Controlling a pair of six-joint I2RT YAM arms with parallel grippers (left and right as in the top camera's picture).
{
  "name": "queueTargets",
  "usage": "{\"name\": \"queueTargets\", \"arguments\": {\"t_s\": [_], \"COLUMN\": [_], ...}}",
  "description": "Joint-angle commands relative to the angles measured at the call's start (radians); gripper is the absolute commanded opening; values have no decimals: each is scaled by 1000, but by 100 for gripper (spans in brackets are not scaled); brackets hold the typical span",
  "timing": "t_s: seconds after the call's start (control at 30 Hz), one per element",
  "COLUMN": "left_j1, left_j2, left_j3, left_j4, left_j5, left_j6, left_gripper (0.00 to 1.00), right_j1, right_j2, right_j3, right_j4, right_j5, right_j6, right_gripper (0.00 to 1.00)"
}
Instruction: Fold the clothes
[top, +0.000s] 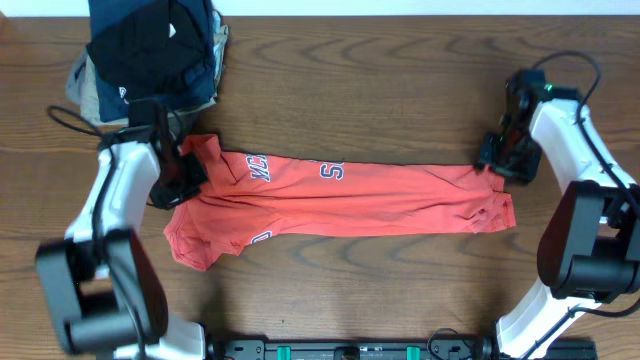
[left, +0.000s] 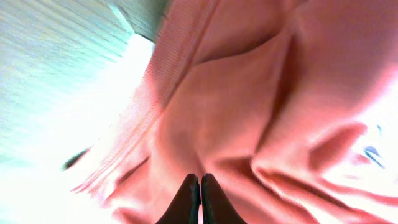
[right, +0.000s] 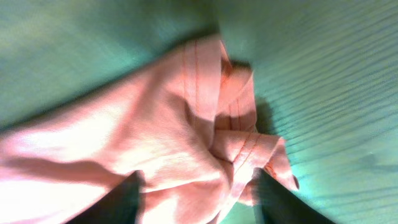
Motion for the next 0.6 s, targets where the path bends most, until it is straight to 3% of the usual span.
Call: {"name": "queueTargets", "arguments": {"t_s": [0.0,0.07,0.2,0.27,0.3,0.37,0.57], "left_j1": [2,2,2,2,2,2,2], "left_j2": [-115,-153,-185,-182,-179,-173,-171], "left_j3": [-4,-4,-4,-6,-6,-6,-6], "left_j4": [-26,-41,-84,-100,-106,-109,-109], "left_j5": [-26,-26,-26,-27,-27,-26,-26], "left_j6": [16,16,16,16,16,16,15], "left_gripper": [7,15,64,70,79,81,85], "right_j1": [-34,-63,-159,-213,-237,-283,-360], "right_j2": [2,2,2,2,2,2,2], "right_j3": [89,104,77,52,37,2,-164], "right_j4": [-37,-42,-35,-28,-23,-5,141], "right_j5": [26,26,-5,-32,-44,-85,-393], "right_j6": [0,1,30,26,26,7,-225], "right_gripper": [99,99,99,99,99,99,99]}}
